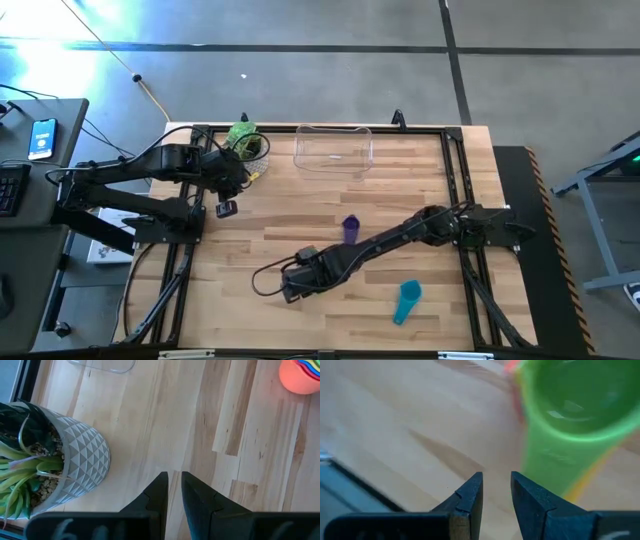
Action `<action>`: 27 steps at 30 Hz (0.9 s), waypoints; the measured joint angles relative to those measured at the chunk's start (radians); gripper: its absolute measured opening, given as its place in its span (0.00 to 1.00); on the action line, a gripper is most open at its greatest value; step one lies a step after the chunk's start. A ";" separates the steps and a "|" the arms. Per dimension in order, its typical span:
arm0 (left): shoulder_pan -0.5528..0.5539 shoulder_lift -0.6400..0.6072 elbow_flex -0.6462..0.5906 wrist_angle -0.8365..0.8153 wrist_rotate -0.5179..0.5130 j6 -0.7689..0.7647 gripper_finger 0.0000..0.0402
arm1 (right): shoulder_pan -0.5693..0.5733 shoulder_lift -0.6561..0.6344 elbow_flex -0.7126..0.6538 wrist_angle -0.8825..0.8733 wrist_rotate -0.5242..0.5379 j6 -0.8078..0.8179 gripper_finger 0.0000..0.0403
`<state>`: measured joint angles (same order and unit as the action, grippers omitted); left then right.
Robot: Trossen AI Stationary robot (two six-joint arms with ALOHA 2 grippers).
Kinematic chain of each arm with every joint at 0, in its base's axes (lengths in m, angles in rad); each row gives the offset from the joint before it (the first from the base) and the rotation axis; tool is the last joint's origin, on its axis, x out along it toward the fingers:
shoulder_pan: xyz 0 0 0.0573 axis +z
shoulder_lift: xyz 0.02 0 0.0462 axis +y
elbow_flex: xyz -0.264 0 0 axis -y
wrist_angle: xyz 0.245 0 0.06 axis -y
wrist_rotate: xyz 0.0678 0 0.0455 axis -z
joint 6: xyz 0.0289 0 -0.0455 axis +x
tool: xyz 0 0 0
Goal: Nest measuring cups in basket
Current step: Stack the green measuring cup into the yellow measuring cup, then stack the light blue measuring cup into the green measuring cup
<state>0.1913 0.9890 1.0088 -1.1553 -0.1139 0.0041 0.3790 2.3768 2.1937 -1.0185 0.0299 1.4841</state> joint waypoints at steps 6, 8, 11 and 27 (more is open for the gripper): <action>0.000 0.000 0.000 0.000 0.000 0.007 0.11 | 0.000 0.010 0.000 0.084 -0.010 -0.003 0.23; 0.000 0.000 0.000 0.000 0.000 0.008 0.11 | 0.000 0.018 0.000 0.073 -0.015 -0.002 0.23; 0.000 0.000 0.000 0.000 0.000 0.019 0.11 | -0.001 0.022 0.000 0.049 -0.018 0.011 0.23; 0.000 0.000 0.000 0.000 -0.001 0.026 0.11 | -0.001 0.023 0.022 0.015 -0.015 0.034 0.23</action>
<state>0.1913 0.9890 1.0088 -1.1549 -0.1146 0.0303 0.3779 2.3993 2.2161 -1.0033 0.0154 1.5185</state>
